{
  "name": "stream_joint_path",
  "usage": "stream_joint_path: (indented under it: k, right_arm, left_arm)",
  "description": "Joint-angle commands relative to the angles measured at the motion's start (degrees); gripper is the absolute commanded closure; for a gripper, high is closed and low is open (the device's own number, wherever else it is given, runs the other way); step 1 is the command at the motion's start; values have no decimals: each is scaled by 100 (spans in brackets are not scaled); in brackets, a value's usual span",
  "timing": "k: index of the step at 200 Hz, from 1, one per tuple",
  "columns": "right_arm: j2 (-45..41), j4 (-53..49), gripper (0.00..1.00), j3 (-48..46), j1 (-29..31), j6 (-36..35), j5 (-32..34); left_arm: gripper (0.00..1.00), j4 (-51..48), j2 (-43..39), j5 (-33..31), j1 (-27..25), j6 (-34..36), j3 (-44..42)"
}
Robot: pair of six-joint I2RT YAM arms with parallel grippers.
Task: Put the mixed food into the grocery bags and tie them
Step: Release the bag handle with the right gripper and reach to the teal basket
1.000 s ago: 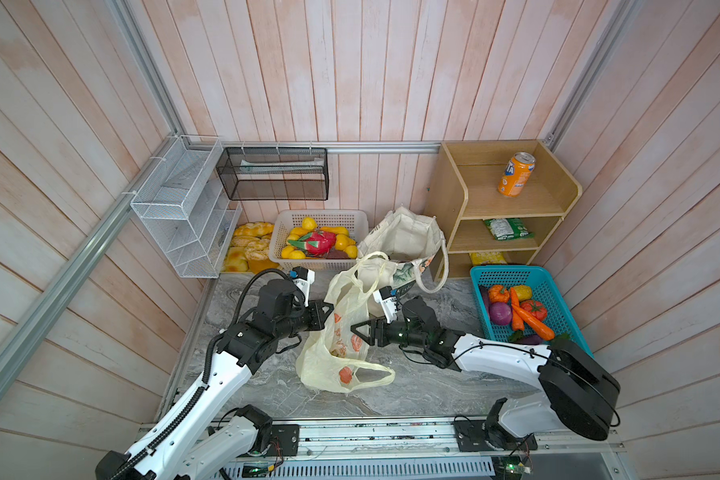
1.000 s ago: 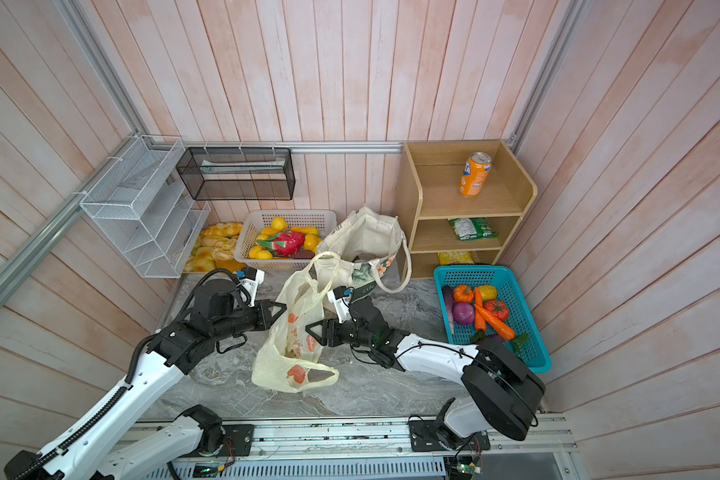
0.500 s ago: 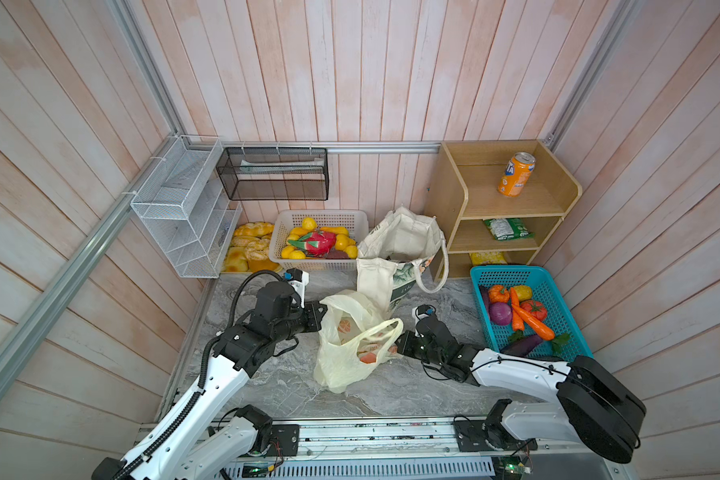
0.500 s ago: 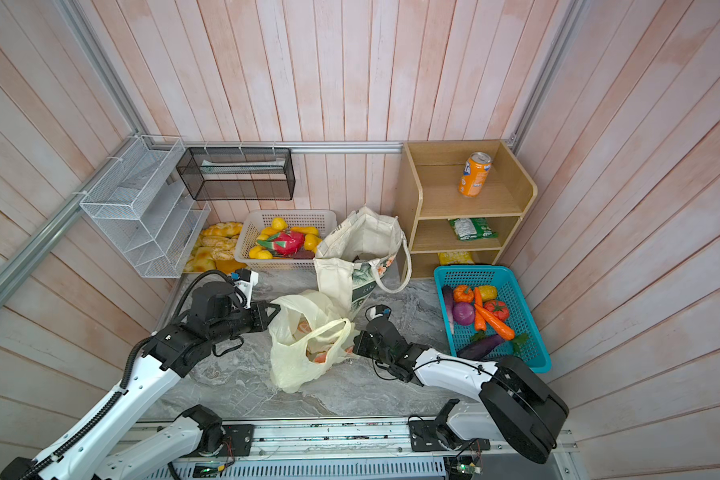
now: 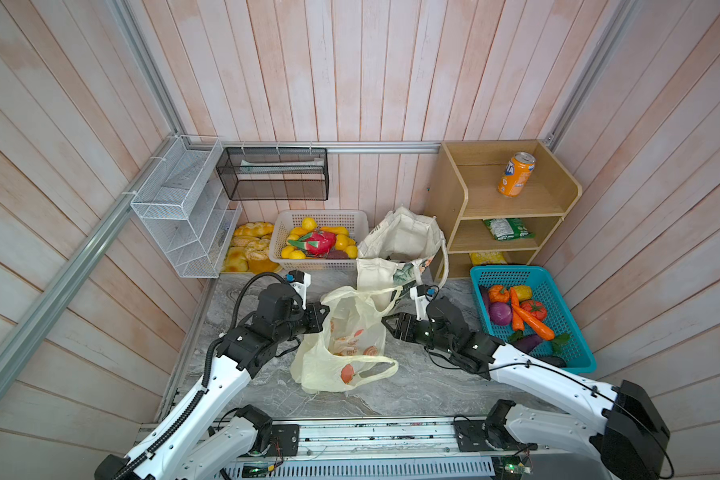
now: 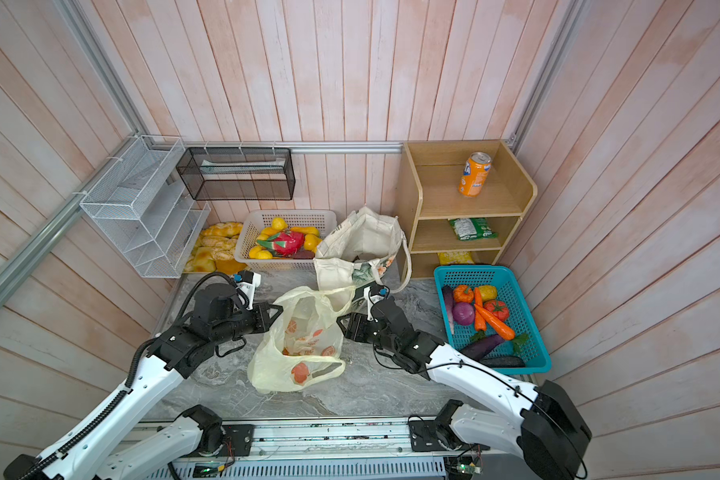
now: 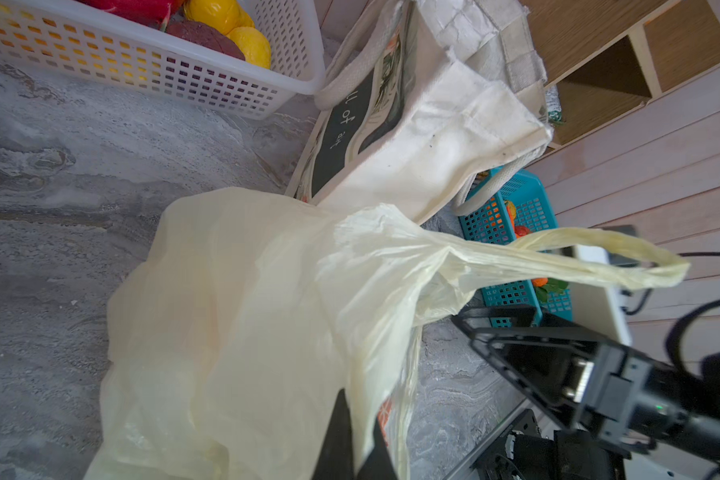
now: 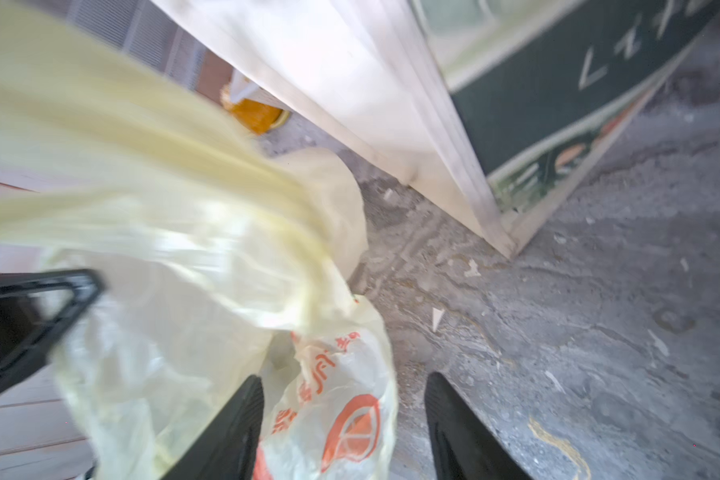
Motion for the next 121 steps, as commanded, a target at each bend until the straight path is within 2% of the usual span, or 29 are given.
stream_joint_path:
  k: [1,25,51,83,121]
  right_arm:
    - [-582,-995,35,272,-282,-349,142]
    - [-1201,-1724,35,474,-1016,-533,278]
    - [-1577,-2435,35,667,-2527,-1039,30]
    - [-1268,-2798,30,778,-4441,-1885,-375]
    - [-606,-2424,22,497,-5884,-1973,-426]
  left_arm:
    - [100,296,52,98,-9,-36,-178]
    - [100,408,158,155,-16,-75,-197]
    - [100,503,168,236,-13,-93,-221]
    - [100,656,114,344,-15,-162,-317]
    - [100,845,179,530,-14,-207,-376]
